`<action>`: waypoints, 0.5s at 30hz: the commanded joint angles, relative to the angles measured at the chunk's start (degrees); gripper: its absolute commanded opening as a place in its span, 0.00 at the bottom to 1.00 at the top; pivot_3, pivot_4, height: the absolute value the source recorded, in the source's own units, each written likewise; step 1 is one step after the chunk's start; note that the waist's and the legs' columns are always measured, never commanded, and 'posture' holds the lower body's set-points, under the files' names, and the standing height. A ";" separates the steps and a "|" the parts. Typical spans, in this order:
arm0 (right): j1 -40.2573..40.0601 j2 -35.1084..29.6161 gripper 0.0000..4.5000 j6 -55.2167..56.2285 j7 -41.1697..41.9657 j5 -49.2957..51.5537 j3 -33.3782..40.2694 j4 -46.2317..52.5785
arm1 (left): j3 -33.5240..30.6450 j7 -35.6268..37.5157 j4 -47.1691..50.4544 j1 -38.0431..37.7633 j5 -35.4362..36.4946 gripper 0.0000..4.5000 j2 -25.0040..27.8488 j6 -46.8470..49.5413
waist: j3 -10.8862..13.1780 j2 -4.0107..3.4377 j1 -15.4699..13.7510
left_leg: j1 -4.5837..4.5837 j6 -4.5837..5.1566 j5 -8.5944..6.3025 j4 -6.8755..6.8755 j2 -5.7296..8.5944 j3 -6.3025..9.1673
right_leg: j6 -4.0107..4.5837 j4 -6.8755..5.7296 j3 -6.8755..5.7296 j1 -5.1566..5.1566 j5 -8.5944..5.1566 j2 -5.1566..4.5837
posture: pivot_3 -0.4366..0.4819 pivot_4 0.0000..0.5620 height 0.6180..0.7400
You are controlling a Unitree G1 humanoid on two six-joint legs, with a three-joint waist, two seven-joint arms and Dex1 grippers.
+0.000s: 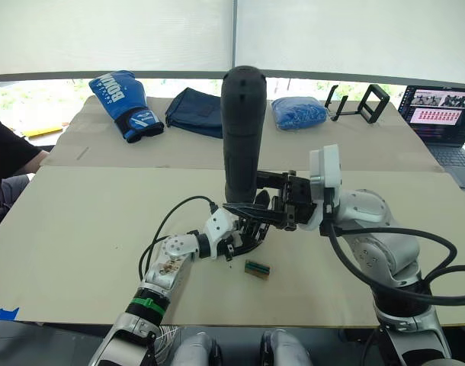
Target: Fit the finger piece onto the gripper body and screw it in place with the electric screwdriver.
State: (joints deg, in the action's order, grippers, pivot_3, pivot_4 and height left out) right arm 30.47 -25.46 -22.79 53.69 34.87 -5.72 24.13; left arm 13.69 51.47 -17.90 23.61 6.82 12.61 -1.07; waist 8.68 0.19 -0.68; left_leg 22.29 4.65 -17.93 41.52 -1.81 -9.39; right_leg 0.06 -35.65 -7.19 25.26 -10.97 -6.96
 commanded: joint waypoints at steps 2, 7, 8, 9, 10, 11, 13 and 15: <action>0.28 -0.12 0.43 2.39 0.17 -0.13 1.40 1.48 | 0.75 0.11 -0.30 -1.10 -0.58 0.52 0.57 1.32 | 0.00 0.00 0.02 | 0.00 0.00 0.00 0.00 0.00 0.00 | 0.00 0.00 0.00 0.00 0.00 0.00 | 0.48 0.27 1.00; 0.33 -0.06 0.43 2.60 -0.09 -1.19 1.38 1.22 | 0.80 0.11 -0.16 -1.19 -0.54 0.52 0.66 1.53 | 0.00 0.00 0.04 | 0.00 0.00 0.00 0.00 0.00 0.00 | 0.00 0.00 0.00 0.01 0.00 0.00 | 0.48 0.27 1.00; 0.33 -0.04 0.43 2.56 -0.13 -1.36 1.37 1.19 | 0.81 0.11 -0.14 -1.21 -0.53 0.52 0.67 1.56 | 0.00 0.00 0.05 | 0.00 0.00 0.00 -0.01 0.00 0.00 | 0.00 0.00 0.00 0.01 0.00 0.00 | 0.48 0.27 1.00; 0.30 -0.02 0.43 2.50 -0.16 -1.52 1.38 1.15 | 0.82 0.09 -0.18 -1.21 -0.52 0.52 0.64 1.57 | 0.00 0.00 0.05 | 0.00 0.00 0.00 -0.01 -0.01 0.00 | 0.00 0.01 0.00 0.01 0.00 0.00 | 0.48 0.27 1.00; 0.28 0.02 0.43 2.45 -0.13 -1.62 1.39 1.14 | 0.84 0.08 -0.22 -1.20 -0.52 0.52 0.61 1.56 | 0.00 0.00 0.05 | 0.00 0.00 0.00 -0.01 0.00 0.00 | 0.00 0.01 0.00 0.01 0.00 0.00 | 0.48 0.27 1.00; 0.26 0.07 0.43 2.43 -0.09 -1.70 1.42 1.12 | 0.85 0.06 -0.25 -1.20 -0.52 0.52 0.60 1.56 | 0.00 0.00 0.05 | 0.00 0.00 0.00 -0.01 0.00 0.00 | 0.00 0.01 0.00 0.01 0.00 0.00 | 0.48 0.27 1.00; 0.22 0.13 0.43 2.35 -0.13 -1.76 1.44 1.15 | 0.91 0.06 -0.28 -1.23 -0.52 0.52 0.55 1.57 | 0.00 0.00 0.05 | 0.00 0.00 0.00 -0.01 0.00 0.00 | 0.00 0.01 0.00 0.01 0.00 0.00 | 0.48 0.27 1.00; 0.12 0.14 0.43 2.20 -0.25 -1.72 1.46 1.18 | 0.97 0.18 -0.28 -1.26 -0.53 0.52 0.62 1.59 | 0.00 0.00 0.05 | 0.00 0.00 0.00 -0.01 -0.01 0.00 | 0.00 0.01 0.00 0.01 0.00 0.00 | 0.48 0.27 1.00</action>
State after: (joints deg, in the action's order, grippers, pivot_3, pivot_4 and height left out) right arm 30.19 -25.53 -22.78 53.79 32.70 -5.72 23.88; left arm 13.72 51.53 -17.75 23.57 6.97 12.78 -0.89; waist 8.68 0.19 -0.63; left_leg 22.29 4.65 -17.93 41.51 -1.82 -9.39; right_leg 0.06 -35.63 -7.19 25.27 -10.97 -6.96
